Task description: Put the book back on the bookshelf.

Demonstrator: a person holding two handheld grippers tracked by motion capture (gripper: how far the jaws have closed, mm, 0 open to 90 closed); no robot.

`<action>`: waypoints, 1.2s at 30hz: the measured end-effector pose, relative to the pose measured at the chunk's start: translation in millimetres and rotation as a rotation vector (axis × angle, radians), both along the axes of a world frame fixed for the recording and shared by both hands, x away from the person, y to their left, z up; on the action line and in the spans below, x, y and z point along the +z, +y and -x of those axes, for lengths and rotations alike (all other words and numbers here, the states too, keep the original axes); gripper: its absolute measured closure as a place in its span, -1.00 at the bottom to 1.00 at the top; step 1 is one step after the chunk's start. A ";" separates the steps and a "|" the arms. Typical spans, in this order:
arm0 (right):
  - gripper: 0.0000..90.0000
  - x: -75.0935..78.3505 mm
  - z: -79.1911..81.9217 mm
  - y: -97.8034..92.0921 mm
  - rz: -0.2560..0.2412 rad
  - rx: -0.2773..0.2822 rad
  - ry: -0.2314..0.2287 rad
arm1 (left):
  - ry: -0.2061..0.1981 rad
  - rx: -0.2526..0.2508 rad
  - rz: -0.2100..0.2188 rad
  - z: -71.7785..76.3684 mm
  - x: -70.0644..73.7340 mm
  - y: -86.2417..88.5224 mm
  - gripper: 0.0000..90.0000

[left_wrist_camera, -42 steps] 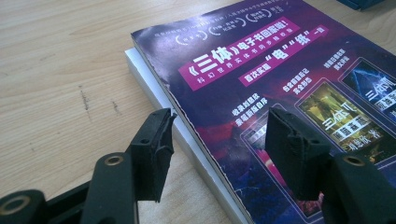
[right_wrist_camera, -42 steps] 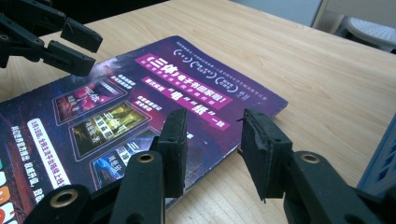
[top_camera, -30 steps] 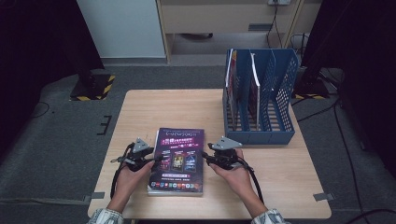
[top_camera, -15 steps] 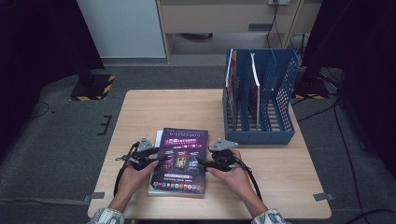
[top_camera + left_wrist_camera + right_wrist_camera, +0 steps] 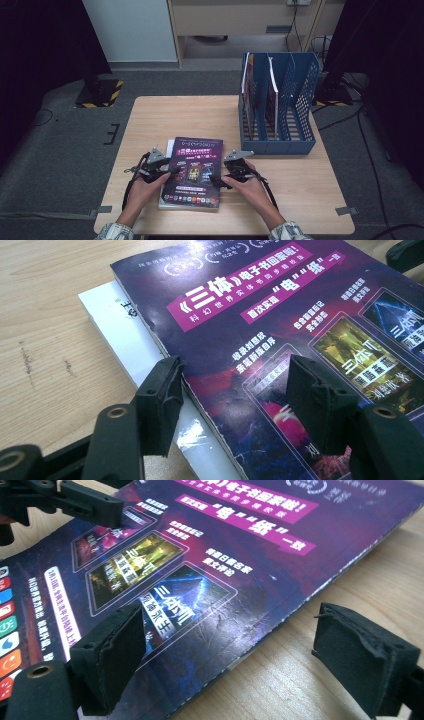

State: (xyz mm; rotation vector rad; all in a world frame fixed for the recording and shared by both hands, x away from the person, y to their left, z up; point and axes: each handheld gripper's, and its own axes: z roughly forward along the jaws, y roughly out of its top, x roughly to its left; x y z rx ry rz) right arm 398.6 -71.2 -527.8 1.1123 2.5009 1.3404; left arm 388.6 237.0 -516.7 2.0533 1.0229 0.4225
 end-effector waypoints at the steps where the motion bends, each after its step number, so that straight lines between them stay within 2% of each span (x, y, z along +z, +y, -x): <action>1: -0.69 -1.3 -1.3 -0.4 -0.001 0.003 0.003 | 0.000 0.000 -0.002 0.1 0.1 -0.1 -0.14; 4: -0.67 -4.1 -3.6 1.0 -0.007 0.005 0.022 | -0.002 0.001 -0.001 0.4 -0.1 -0.2 -0.14; 8: -0.67 -8.9 -8.3 2.4 -0.044 0.023 0.059 | -0.001 0.003 -0.001 0.3 -0.1 -0.5 -0.14; 12: -0.67 -9.0 -10.5 3.3 -0.049 0.019 0.065 | -0.004 0.004 0.005 0.4 -0.7 -0.3 -0.14; 14: -0.64 -10.3 -11.9 3.3 -0.074 0.014 0.068 | -0.003 0.006 0.005 0.4 -0.8 -0.4 -0.14; 18: -0.55 -11.0 -14.7 4.0 -0.092 0.006 0.070 | -0.006 0.004 0.003 0.3 -0.8 -0.2 -0.14; 20: -0.49 -7.3 -14.3 3.4 -0.096 0.009 0.054 | -0.004 0.005 0.003 0.6 -0.7 0.0 -0.14; 22: -0.46 0.8 -12.8 2.1 -0.141 0.005 0.031 | -0.005 0.007 0.006 0.9 -1.0 1.2 -0.14; 25: -0.46 15.2 -11.5 6.8 -0.162 0.030 -0.013 | -0.007 0.010 0.010 1.3 -1.6 2.3 -0.15; 28: -0.47 21.0 -13.3 13.1 -0.150 0.047 -0.034 | -0.007 0.012 0.010 1.6 -1.7 2.4 -0.15; 36: -0.45 25.3 -34.2 34.5 -0.110 0.035 0.015 | -0.008 0.009 0.010 1.3 -1.8 2.4 -0.16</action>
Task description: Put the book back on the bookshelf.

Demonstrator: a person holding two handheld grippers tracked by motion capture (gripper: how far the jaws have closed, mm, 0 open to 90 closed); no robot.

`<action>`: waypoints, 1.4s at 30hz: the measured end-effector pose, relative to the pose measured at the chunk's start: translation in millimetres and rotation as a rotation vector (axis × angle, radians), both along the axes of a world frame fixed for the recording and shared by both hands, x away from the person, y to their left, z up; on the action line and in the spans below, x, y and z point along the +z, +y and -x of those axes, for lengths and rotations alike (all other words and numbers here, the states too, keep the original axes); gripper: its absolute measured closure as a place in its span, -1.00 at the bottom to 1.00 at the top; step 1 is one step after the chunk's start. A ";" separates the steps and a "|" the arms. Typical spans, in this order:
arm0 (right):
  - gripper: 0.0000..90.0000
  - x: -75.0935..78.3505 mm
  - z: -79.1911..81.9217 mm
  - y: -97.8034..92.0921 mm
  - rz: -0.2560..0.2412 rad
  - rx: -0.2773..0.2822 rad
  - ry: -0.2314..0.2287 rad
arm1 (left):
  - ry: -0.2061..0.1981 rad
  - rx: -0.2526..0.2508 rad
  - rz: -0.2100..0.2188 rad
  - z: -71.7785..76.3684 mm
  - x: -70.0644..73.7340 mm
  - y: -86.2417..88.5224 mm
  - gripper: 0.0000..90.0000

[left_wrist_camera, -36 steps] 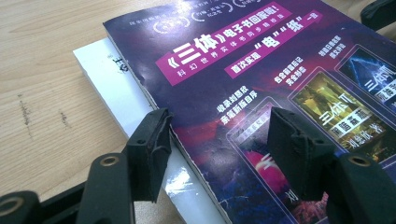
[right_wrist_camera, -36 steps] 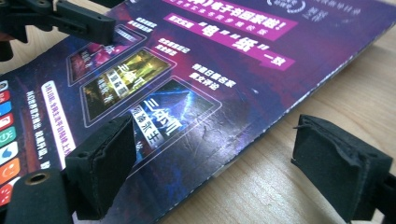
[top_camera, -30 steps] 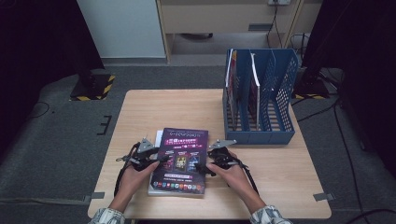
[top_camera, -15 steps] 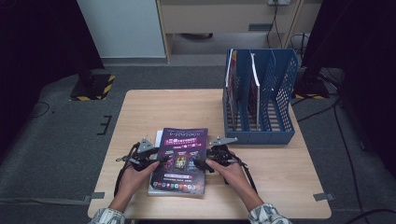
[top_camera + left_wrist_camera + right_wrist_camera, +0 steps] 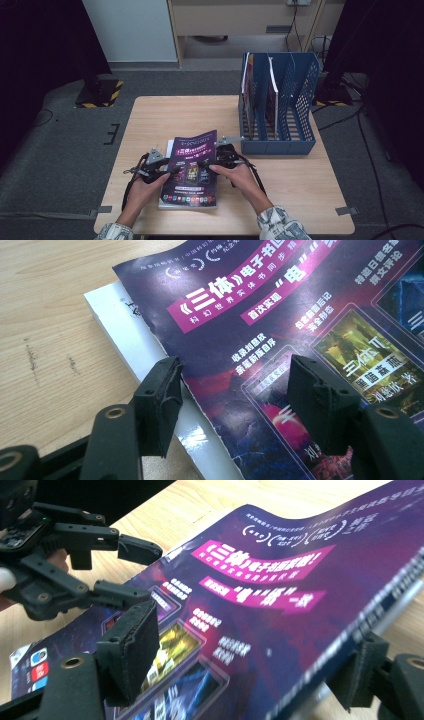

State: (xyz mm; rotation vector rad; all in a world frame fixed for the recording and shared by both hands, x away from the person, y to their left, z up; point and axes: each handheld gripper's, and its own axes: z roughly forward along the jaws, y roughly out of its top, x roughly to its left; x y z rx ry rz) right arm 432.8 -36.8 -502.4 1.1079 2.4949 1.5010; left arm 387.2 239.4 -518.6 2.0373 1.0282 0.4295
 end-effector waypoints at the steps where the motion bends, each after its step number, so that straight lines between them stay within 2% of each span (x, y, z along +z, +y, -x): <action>1: -0.43 0.6 -2.6 2.5 0.003 0.002 0.001 | 0.000 0.000 0.002 -0.1 -0.2 0.0 -0.16; 5: -0.42 4.0 -9.1 15.2 0.016 0.000 0.027 | -0.001 0.001 0.001 0.3 -0.2 -0.3 -0.17; 10: -0.28 5.5 -12.2 32.4 0.050 -0.006 0.011 | 0.002 -0.002 0.000 0.7 -0.5 -2.4 -0.27; 13: 0.04 5.4 -12.0 35.9 0.072 -0.027 -0.005 | 0.007 -0.005 0.005 0.6 -0.8 -2.0 -0.32; 15: 0.34 6.3 -12.8 33.7 0.075 -0.058 -0.014 | 0.007 -0.013 0.006 0.7 -0.9 -2.1 -0.38; 18: 0.59 11.3 -13.0 30.9 0.056 -0.068 -0.037 | 0.008 -0.031 0.013 1.0 -0.9 -2.2 -0.47; 19: 0.67 15.0 -12.8 29.6 0.051 -0.065 -0.068 | 0.007 -0.031 0.019 1.1 -0.7 -2.0 -0.50; 20: 0.70 18.4 -12.3 28.7 0.040 -0.060 -0.078 | 0.008 -0.027 0.025 1.0 -0.3 -1.4 -0.54; 22: 0.72 25.6 -10.1 27.9 0.045 -0.045 -0.114 | 0.004 -0.011 0.064 0.4 1.5 2.2 -0.63; 24: 0.74 31.3 -8.1 27.0 0.044 -0.029 -0.149 | -0.002 -0.002 0.083 0.0 2.5 5.5 -0.62; 27: 0.76 40.2 -4.4 25.1 0.035 -0.022 -0.193 | 0.016 -0.003 0.108 -0.5 1.9 6.6 -0.66; 33: 0.78 50.2 0.3 23.6 0.021 0.003 -0.265 | 0.031 -0.023 0.120 -0.4 2.0 3.3 -0.68; 36: 0.78 53.6 1.9 24.0 0.020 0.012 -0.284 | 0.037 -0.033 0.114 -0.3 1.3 1.5 -0.76; 38: 0.78 55.5 3.1 24.4 0.017 0.015 -0.292 | 0.049 -0.043 0.125 0.1 0.8 0.1 -0.77; 42: 0.79 59.5 4.8 23.6 0.004 0.023 -0.315 | 0.050 -0.059 0.119 0.2 0.6 -2.4 -0.79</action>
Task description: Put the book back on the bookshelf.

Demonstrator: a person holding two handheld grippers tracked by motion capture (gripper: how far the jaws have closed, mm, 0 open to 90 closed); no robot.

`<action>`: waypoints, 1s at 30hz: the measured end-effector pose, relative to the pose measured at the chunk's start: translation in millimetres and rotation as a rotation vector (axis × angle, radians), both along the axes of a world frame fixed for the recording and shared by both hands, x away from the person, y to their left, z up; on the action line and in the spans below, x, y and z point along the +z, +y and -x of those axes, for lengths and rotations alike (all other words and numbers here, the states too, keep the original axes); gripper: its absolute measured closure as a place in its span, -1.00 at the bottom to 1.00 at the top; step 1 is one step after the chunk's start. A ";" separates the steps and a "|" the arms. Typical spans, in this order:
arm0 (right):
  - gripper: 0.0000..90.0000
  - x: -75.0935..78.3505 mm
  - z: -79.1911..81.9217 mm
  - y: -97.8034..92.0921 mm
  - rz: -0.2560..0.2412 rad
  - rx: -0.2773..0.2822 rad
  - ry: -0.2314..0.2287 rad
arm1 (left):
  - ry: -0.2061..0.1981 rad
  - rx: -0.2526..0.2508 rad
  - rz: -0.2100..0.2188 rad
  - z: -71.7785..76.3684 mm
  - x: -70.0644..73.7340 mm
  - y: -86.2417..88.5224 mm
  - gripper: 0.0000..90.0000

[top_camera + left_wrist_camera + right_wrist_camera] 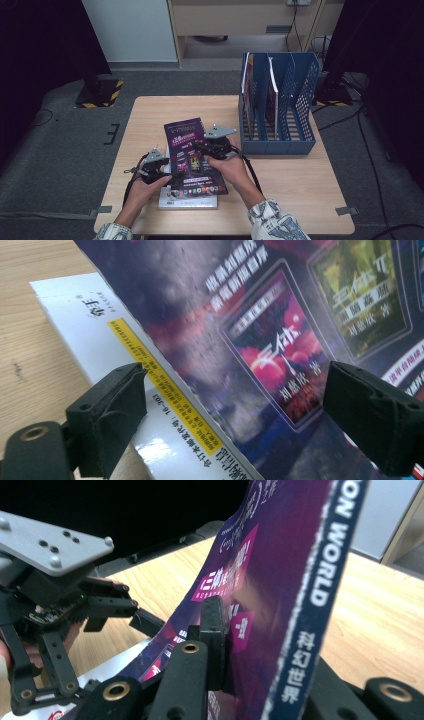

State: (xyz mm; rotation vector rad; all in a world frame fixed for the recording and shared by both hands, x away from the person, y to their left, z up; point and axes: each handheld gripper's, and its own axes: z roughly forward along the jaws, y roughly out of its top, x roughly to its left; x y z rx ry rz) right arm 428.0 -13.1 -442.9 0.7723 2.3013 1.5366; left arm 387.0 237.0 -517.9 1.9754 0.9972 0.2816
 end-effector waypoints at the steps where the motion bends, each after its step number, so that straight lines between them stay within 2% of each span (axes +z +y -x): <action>1: 0.79 1.1 0.4 -0.6 -0.005 -0.001 -0.006 | 0.002 -0.003 0.000 -0.1 -0.1 -0.2 -0.78; 6: 0.80 7.0 0.4 -3.5 -0.022 -0.002 -0.023 | 0.007 -0.026 0.003 0.8 -0.4 -3.2 -0.68; 16: 0.82 11.6 1.8 -3.5 -0.051 0.010 -0.033 | 0.011 -0.035 0.027 0.8 -0.5 -4.8 -0.55; 20: 0.82 13.0 2.0 -3.0 -0.060 0.012 -0.039 | 0.011 -0.049 0.035 1.0 0.2 -4.3 -0.42; 30: 0.83 17.8 4.7 -3.1 -0.096 0.025 -0.061 | -0.003 -0.043 0.058 0.9 3.4 -2.2 -0.31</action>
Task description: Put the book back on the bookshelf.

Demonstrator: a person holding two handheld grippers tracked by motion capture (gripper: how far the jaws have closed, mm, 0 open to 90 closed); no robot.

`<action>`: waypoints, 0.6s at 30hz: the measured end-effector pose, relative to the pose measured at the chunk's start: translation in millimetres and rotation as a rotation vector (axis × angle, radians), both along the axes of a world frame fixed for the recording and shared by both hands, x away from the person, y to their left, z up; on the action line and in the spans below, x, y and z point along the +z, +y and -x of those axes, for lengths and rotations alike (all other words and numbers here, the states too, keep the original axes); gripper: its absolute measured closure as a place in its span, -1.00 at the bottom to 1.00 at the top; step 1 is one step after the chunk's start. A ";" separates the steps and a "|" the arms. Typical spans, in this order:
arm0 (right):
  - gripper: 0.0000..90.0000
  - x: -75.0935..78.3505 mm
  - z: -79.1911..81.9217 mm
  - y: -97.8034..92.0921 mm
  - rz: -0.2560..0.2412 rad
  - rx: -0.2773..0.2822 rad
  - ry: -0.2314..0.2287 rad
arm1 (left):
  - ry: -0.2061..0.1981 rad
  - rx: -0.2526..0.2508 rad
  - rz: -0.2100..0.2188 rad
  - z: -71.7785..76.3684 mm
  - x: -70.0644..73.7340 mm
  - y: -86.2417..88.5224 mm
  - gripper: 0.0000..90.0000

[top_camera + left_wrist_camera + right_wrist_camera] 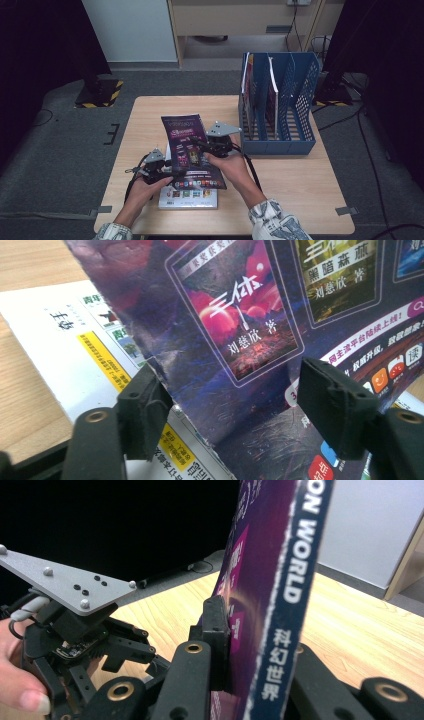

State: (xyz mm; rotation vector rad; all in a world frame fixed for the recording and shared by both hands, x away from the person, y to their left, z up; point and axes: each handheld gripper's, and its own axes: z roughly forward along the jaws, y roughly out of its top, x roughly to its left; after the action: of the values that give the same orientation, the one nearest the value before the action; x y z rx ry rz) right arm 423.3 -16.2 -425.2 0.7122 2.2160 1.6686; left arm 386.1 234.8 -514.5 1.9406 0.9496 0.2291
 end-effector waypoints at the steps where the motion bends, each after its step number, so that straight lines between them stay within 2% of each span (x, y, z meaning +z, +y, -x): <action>1: 0.83 0.3 0.0 -0.3 -0.009 -0.001 0.001 | -0.003 0.006 0.006 -0.1 1.0 1.2 -0.27; 6: 0.84 2.5 0.0 -1.9 -0.037 0.005 -0.006 | -0.010 0.030 0.054 -1.4 5.2 9.9 0.05; 8: 0.85 3.1 0.7 -1.8 -0.037 0.010 -0.010 | -0.010 0.034 0.060 -1.8 6.6 11.9 0.17; 10: 0.85 3.2 1.6 -1.5 -0.034 0.015 -0.014 | -0.009 0.041 0.066 -1.7 8.5 14.5 0.40; 15: 0.85 5.3 1.1 -2.9 -0.025 0.019 -0.014 | -0.008 0.051 0.064 -1.0 12.6 16.7 0.57; 18: 0.84 7.2 1.6 -4.1 -0.018 0.024 -0.016 | -0.028 0.061 0.047 -0.4 16.1 18.8 0.63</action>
State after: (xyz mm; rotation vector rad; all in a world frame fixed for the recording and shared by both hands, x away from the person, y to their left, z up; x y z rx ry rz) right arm 421.8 -20.3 -418.0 0.6768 2.2107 1.7015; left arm 386.6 253.6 -498.5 1.8631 0.9882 0.2660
